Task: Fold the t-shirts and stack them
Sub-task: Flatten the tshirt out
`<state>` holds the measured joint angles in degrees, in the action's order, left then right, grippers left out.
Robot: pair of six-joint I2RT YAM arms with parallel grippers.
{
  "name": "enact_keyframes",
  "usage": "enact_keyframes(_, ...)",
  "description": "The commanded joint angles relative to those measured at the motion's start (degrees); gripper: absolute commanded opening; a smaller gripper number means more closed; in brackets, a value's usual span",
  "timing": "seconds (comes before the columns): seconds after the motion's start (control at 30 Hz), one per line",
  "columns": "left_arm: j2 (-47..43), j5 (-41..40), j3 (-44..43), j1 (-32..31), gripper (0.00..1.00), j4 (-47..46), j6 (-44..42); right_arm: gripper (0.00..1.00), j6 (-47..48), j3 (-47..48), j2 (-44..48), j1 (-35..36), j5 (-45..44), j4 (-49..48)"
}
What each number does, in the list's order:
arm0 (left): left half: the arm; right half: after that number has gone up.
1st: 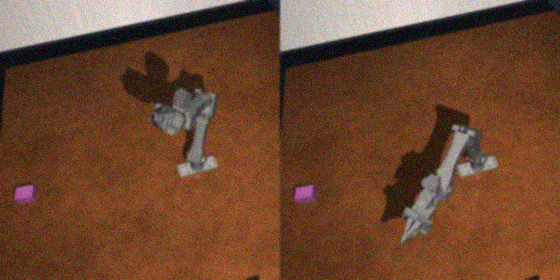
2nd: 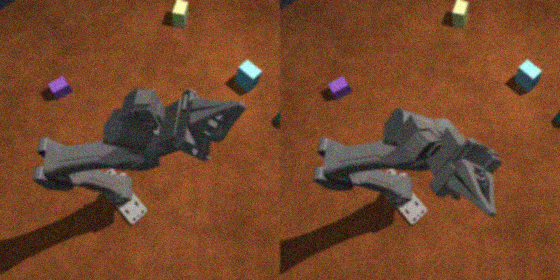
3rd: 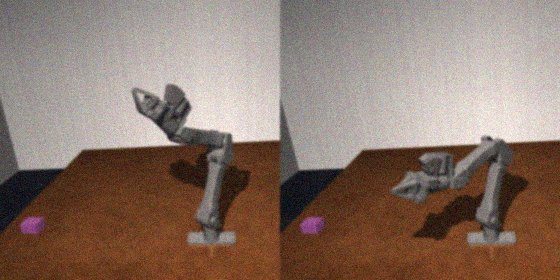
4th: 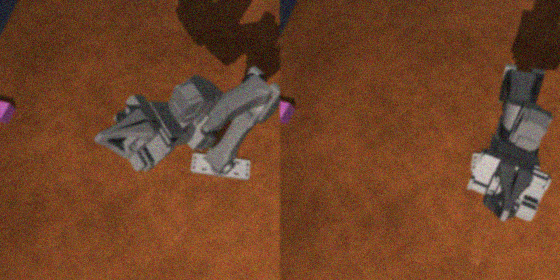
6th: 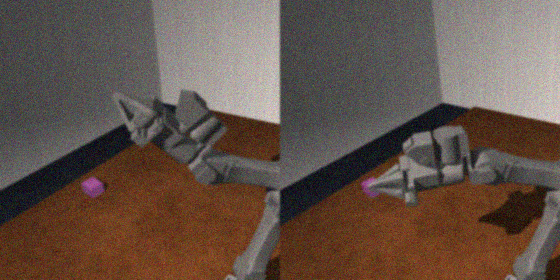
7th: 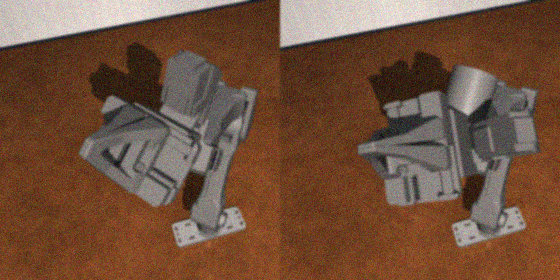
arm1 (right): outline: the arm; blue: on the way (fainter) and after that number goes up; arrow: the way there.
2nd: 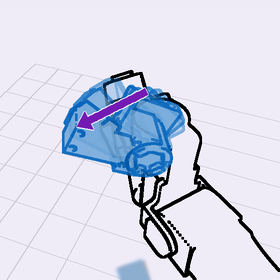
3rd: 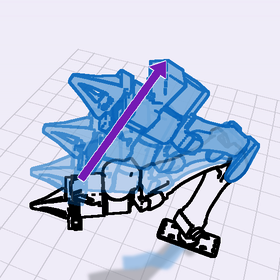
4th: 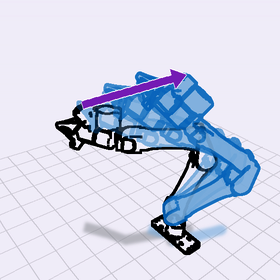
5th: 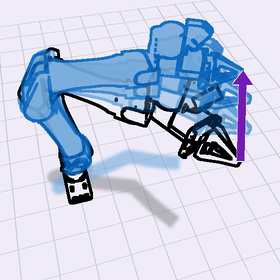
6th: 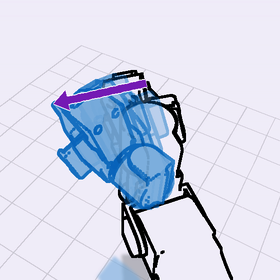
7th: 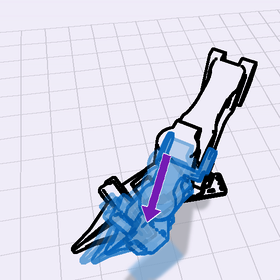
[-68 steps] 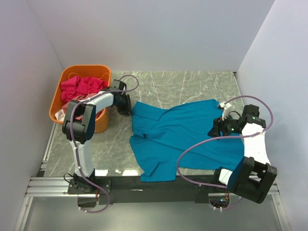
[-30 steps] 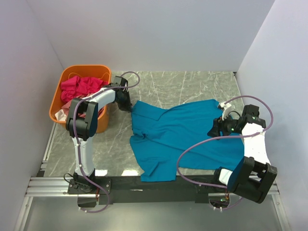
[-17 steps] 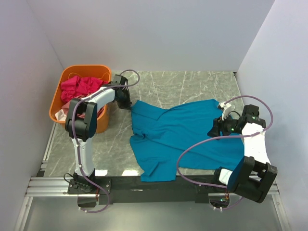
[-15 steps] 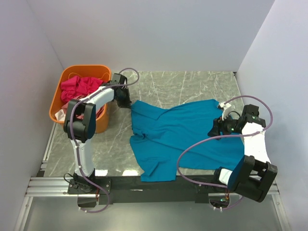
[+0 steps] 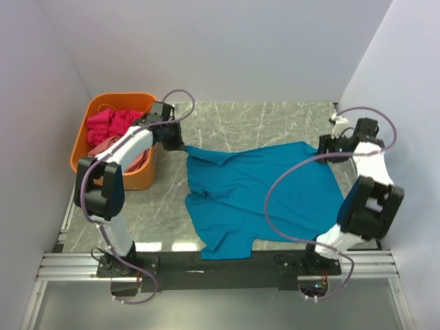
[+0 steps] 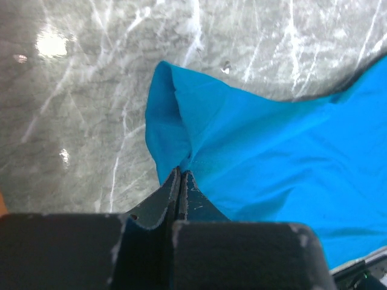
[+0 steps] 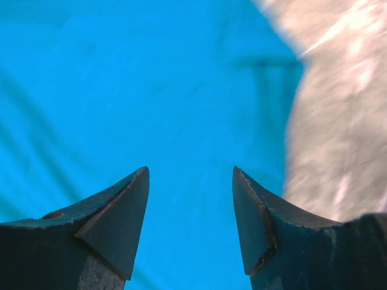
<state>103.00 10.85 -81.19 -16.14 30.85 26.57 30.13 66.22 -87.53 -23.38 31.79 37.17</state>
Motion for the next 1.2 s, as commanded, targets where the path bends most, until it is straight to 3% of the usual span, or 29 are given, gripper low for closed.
enact_keyframes(0.0, -2.19, 3.55, 0.5, 0.76, 0.0, -1.05, -1.69, 0.63, -8.24, 9.52, -9.72, 0.35, -3.85, -4.04)
enact_keyframes(0.27, -2.19, 6.99, 2.09, 3.48, 0.0, -2.11, -1.78, 0.56, 1.67, 30.63, -28.3, 5.79, -9.09, 8.45)
enact_keyframes(0.43, -1.93, 7.61, 2.17, 4.01, 0.0, -2.29, -1.78, 0.56, 3.71, 30.46, -30.25, 10.71, -18.86, 5.46)
enact_keyframes(0.73, -2.01, 7.43, 2.44, 4.19, 0.0, -2.2, -1.96, 0.56, 4.5, 25.28, -29.81, 15.29, -28.7, 0.37)
enact_keyframes(1.17, -1.93, 7.25, 2.7, 4.19, 0.0, -2.11, -2.22, 0.45, 2.13, 25.89, -31.65, 17.49, -33.28, -2.71)
